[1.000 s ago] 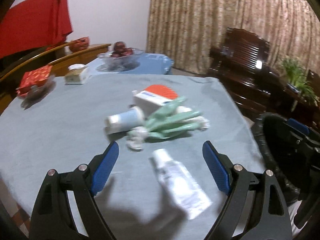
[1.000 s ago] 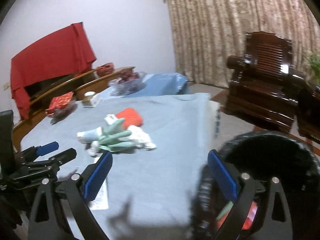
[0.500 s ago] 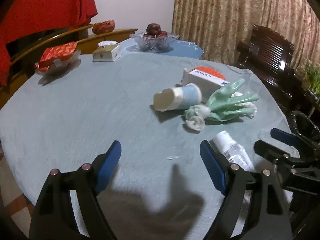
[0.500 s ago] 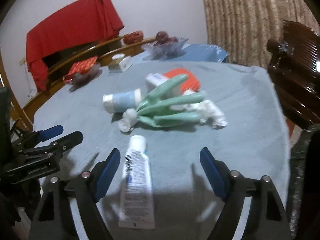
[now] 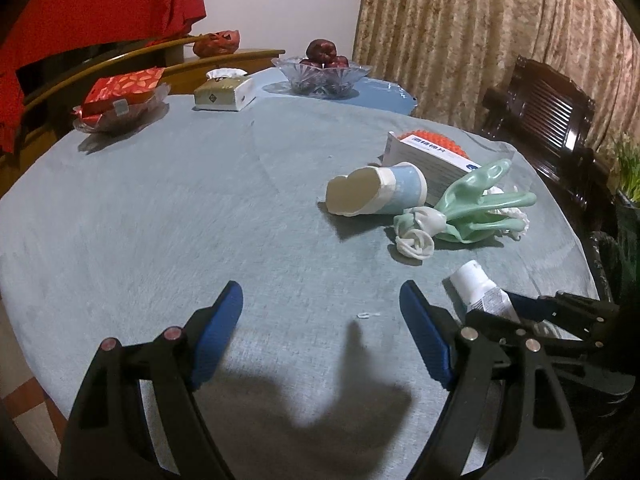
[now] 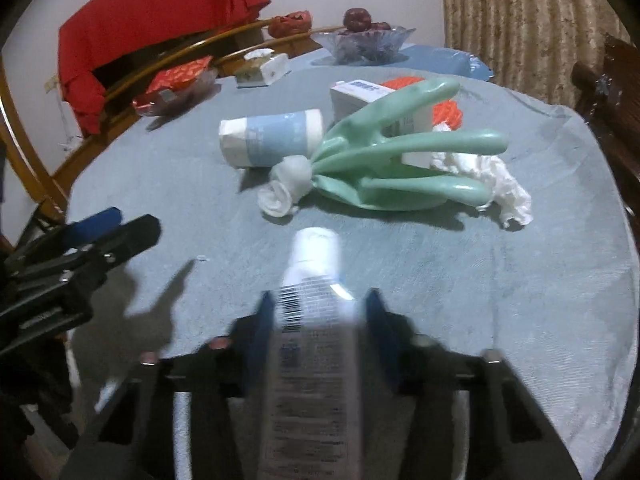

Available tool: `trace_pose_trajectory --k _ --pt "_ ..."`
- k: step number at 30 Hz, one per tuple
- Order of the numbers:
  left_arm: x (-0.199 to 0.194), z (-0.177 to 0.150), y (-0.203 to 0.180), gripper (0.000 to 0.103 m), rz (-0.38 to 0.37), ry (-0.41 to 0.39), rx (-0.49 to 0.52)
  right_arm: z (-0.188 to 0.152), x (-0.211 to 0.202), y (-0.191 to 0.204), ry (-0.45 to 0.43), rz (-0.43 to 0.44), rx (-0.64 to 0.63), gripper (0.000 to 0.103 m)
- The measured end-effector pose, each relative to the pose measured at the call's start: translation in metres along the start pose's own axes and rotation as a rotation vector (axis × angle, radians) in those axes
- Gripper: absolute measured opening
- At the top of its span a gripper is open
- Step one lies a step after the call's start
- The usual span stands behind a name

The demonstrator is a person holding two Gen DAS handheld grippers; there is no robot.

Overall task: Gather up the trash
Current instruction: 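Grasp the green rubber glove with the left tool while the right holds the white tube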

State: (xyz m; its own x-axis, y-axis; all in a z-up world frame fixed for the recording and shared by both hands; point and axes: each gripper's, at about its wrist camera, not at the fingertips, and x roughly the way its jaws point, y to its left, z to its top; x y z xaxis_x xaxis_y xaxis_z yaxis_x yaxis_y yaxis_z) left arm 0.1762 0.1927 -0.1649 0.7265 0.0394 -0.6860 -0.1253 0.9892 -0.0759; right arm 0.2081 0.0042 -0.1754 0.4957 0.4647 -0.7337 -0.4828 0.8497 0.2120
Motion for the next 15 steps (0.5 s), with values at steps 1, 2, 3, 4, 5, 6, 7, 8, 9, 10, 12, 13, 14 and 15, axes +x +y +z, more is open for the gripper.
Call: trace_pose_trajectory --k 1,2,3,4,5,6,7,8,9,10,12,13,14,15 --pt "0.0 -0.001 0.0 0.078 0.0 0.002 -0.003 0.0 -0.001 0.001 0.0 0.01 -0.003 0.033" --pt "0.0 -0.001 0.0 0.078 -0.001 0.003 -0.004 -0.001 -0.002 0.002 -0.002 0.032 -0.01 0.018" --pt "0.0 -0.001 0.0 0.078 -0.001 0.002 -0.002 -0.001 -0.004 0.004 -0.008 0.045 -0.019 0.015" --pt "0.0 -0.001 0.0 0.078 0.0 0.002 -0.002 -0.002 -0.006 0.007 -0.007 0.035 -0.032 0.015" --pt "0.001 -0.001 0.0 0.078 -0.001 0.002 -0.002 -0.003 -0.007 0.009 -0.008 0.04 -0.041 0.013" --pt "0.001 -0.001 0.0 0.078 -0.003 0.003 -0.003 -0.004 -0.008 0.011 -0.008 0.047 -0.044 0.01" --pt "0.002 -0.002 -0.001 0.078 -0.004 0.004 -0.002 -0.004 -0.009 0.013 -0.007 0.05 -0.048 0.009" --pt "0.002 -0.002 -0.001 0.078 -0.004 0.004 -0.001 -0.005 -0.009 0.014 -0.004 0.049 -0.051 0.009" --pt "0.002 -0.003 -0.002 0.078 -0.003 0.005 0.0 -0.005 -0.009 0.014 -0.005 0.048 -0.048 0.009" --pt "0.002 -0.003 -0.002 0.078 -0.005 0.007 -0.001 -0.006 -0.008 0.013 -0.005 0.051 -0.036 0.009" --pt "0.002 -0.005 -0.003 0.078 -0.007 0.01 -0.001 -0.005 -0.008 0.009 0.0 0.068 -0.007 0.01" --pt "0.002 -0.005 -0.004 0.078 -0.007 0.011 0.001 -0.005 -0.008 0.007 0.002 0.074 0.001 0.01" --pt "0.002 -0.005 -0.005 0.078 -0.008 0.012 0.002 -0.005 -0.008 0.007 0.003 0.075 -0.001 0.01" --pt "0.002 -0.006 -0.006 0.078 -0.01 0.013 0.003 -0.004 -0.009 0.006 0.002 0.071 -0.006 0.009"
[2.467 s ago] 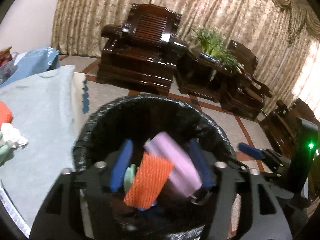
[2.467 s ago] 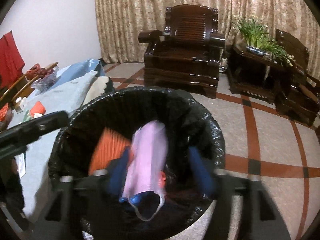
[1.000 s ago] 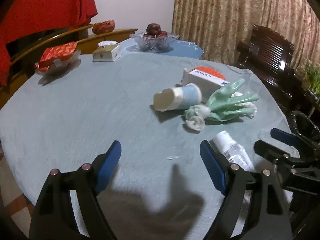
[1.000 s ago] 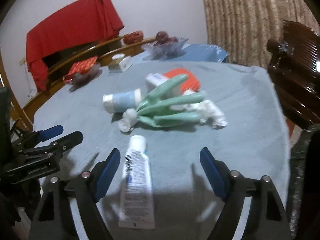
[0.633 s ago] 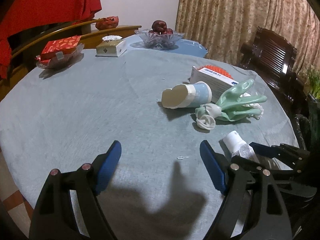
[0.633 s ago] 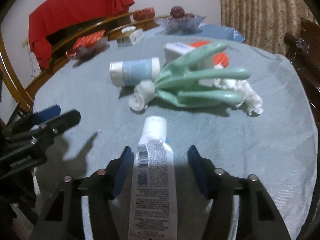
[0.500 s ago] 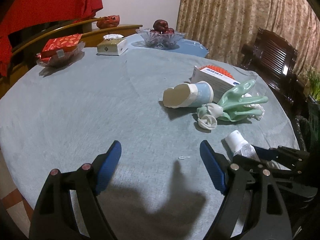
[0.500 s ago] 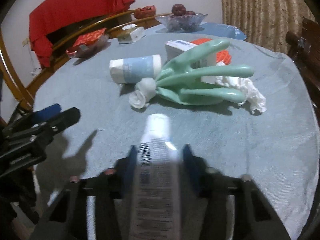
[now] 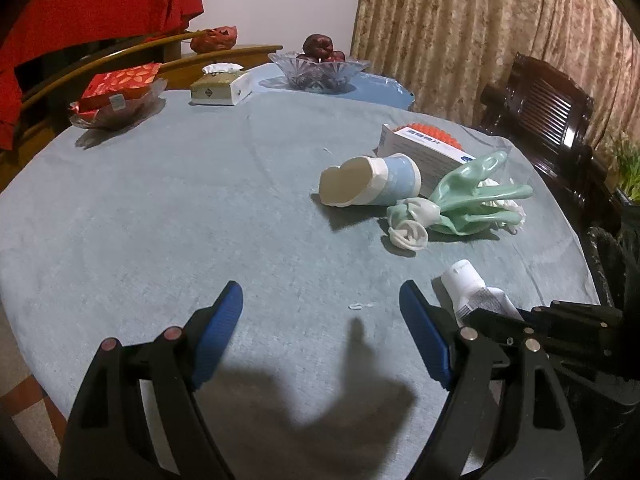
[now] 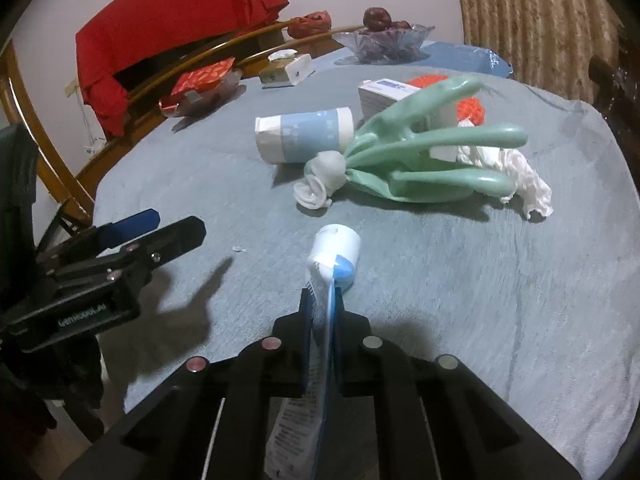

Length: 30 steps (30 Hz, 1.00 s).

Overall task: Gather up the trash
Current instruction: 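Grasp the green rubber glove with the left tool while the right holds the white tube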

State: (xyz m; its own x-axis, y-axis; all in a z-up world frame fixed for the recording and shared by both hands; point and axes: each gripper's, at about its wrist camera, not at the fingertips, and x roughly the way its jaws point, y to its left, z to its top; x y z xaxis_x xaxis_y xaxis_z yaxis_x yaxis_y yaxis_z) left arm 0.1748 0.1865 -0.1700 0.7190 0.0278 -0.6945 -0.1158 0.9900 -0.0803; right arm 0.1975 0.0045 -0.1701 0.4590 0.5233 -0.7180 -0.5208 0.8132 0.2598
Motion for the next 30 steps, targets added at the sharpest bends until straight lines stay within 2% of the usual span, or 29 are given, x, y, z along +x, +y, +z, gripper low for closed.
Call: trace_pose_trajectory --k 2,11,25,28,29,30 --pt "0.0 0.0 -0.002 0.078 -0.003 0.0 0.003 0.001 -0.006 -0.001 -0.015 -0.027 -0.006 0.004" --pt "0.01 0.013 -0.03 0.074 -0.061 0.002 0.034 0.008 -0.03 -0.037 -0.06 -0.092 0.063 0.003" --pt "0.072 0.044 -0.057 0.062 -0.099 0.068 0.053 0.013 -0.043 -0.068 -0.087 -0.144 0.097 0.003" --pt "0.08 0.046 -0.06 0.051 -0.116 0.088 0.053 0.013 -0.042 -0.071 -0.09 -0.144 0.105 0.003" --pt "0.081 0.046 -0.062 0.041 -0.128 0.091 0.054 0.013 -0.042 -0.072 -0.09 -0.145 0.108 0.003" --pt "0.081 0.046 -0.064 0.04 -0.126 0.091 0.058 0.012 -0.042 -0.072 -0.091 -0.145 0.111 0.003"
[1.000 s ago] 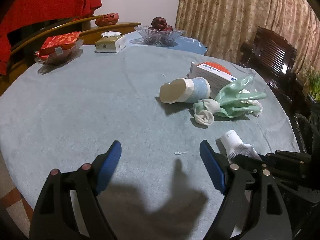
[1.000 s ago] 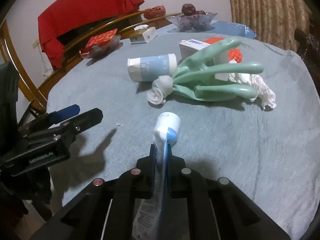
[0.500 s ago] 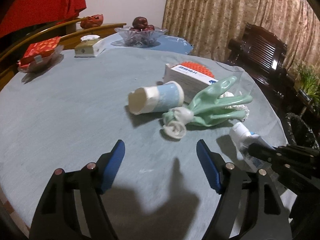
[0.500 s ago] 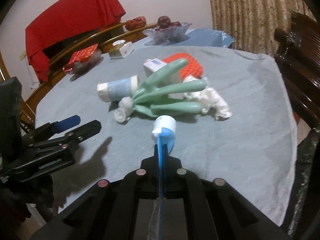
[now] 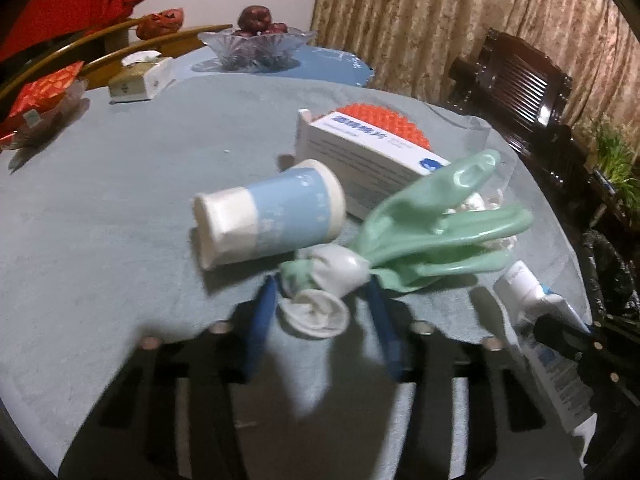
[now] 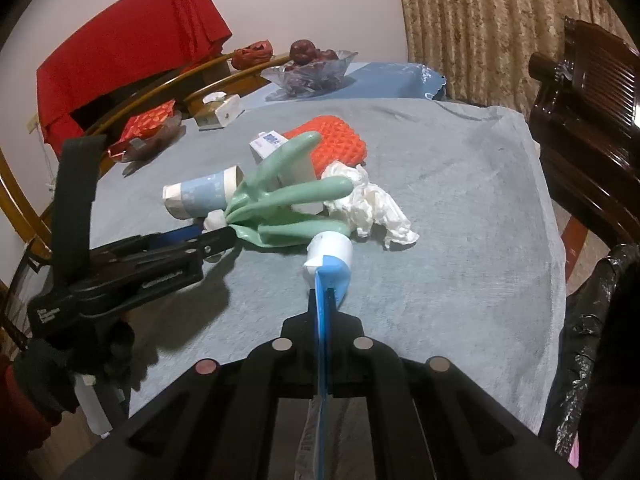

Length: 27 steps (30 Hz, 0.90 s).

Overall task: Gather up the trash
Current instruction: 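Grasp the green rubber glove with the left tool while the right holds the white tube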

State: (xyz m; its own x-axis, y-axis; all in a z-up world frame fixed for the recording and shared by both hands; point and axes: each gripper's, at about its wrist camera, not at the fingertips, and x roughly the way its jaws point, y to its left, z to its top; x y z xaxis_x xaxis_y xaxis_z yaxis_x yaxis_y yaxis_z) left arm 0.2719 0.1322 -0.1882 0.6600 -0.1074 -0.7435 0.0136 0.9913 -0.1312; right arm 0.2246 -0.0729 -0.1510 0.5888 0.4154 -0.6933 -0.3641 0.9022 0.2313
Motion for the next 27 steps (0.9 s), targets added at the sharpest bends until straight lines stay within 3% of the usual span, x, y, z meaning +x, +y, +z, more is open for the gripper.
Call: trace_pose_trajectory --k 8,14,16,18,27 --pt "-0.028 -0.017 -0.005 0.033 0.009 0.005 -0.008 -0.001 -0.007 -0.005 -0.011 -0.018 0.01 0.003" --pt "-0.052 -0.049 -0.016 0.036 -0.037 0.081 -0.018 -0.004 -0.012 -0.011 -0.01 -0.036 0.027 0.003" --pt "-0.055 -0.053 -0.019 0.043 -0.055 0.099 -0.01 -0.005 -0.014 -0.014 -0.01 -0.045 0.034 0.003" --pt "-0.058 -0.051 -0.021 0.057 -0.048 0.086 0.009 -0.005 -0.016 -0.018 -0.014 -0.054 0.045 0.003" --pt "-0.041 -0.023 -0.036 0.07 -0.014 0.035 0.101 -0.002 -0.019 -0.028 -0.026 -0.071 0.058 0.003"
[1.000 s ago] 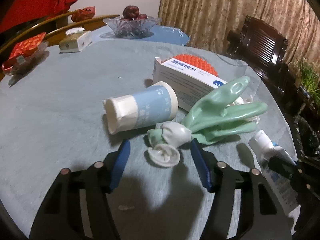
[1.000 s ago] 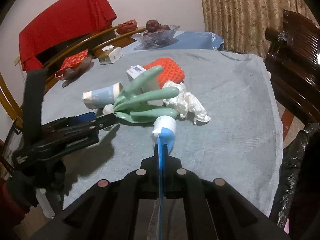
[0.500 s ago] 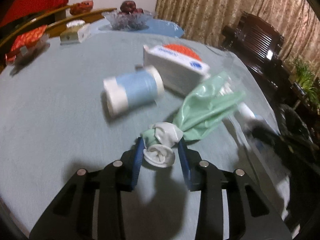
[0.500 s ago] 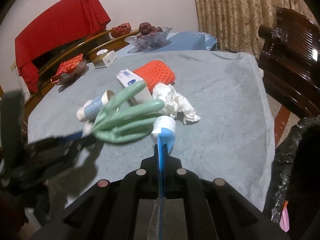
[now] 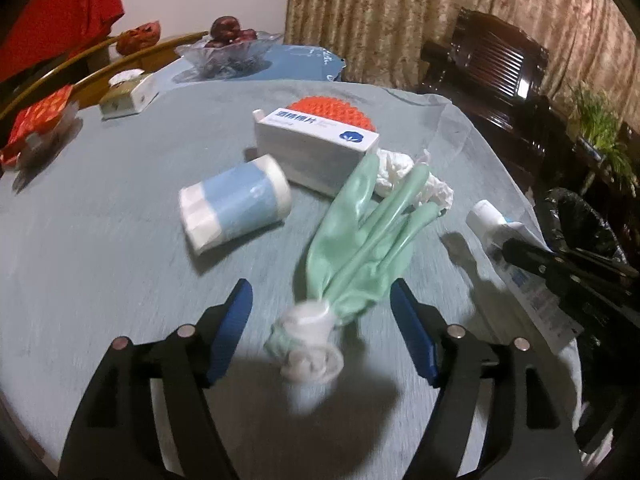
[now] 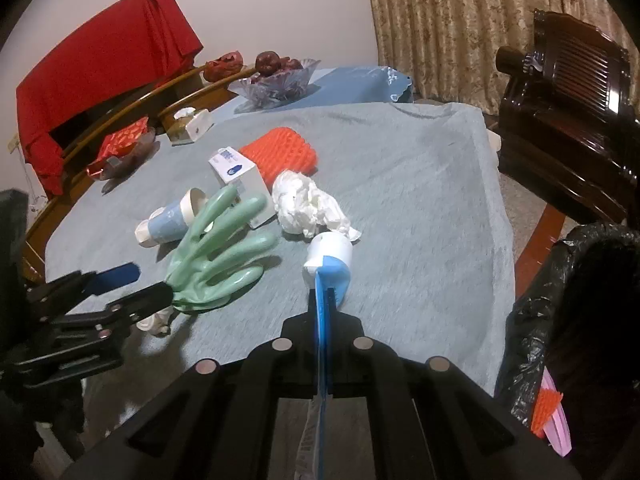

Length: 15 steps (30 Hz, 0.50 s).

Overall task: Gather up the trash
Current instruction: 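Grasp the green rubber glove with the left tool while the right holds the white tube, then carry the glove and tube over the bin and open both tools to drop them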

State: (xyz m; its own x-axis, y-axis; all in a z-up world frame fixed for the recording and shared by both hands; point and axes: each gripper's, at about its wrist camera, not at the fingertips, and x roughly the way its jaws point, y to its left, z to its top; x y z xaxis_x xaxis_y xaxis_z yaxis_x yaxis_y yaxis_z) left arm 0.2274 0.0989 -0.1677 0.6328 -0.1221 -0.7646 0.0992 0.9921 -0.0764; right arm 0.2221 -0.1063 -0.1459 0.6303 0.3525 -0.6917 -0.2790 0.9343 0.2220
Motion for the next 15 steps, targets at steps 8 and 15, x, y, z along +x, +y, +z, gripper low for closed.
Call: trace_pose_trajectory --k 8,15 --pt "0.031 0.003 -0.003 0.052 -0.027 0.039 -0.009 0.004 -0.001 0.0 -0.006 0.0 -0.006 0.003" --pt "0.017 0.003 -0.01 0.016 -0.07 0.014 -0.035 0.007 -0.008 0.0 -0.024 0.0 -0.006 0.003"
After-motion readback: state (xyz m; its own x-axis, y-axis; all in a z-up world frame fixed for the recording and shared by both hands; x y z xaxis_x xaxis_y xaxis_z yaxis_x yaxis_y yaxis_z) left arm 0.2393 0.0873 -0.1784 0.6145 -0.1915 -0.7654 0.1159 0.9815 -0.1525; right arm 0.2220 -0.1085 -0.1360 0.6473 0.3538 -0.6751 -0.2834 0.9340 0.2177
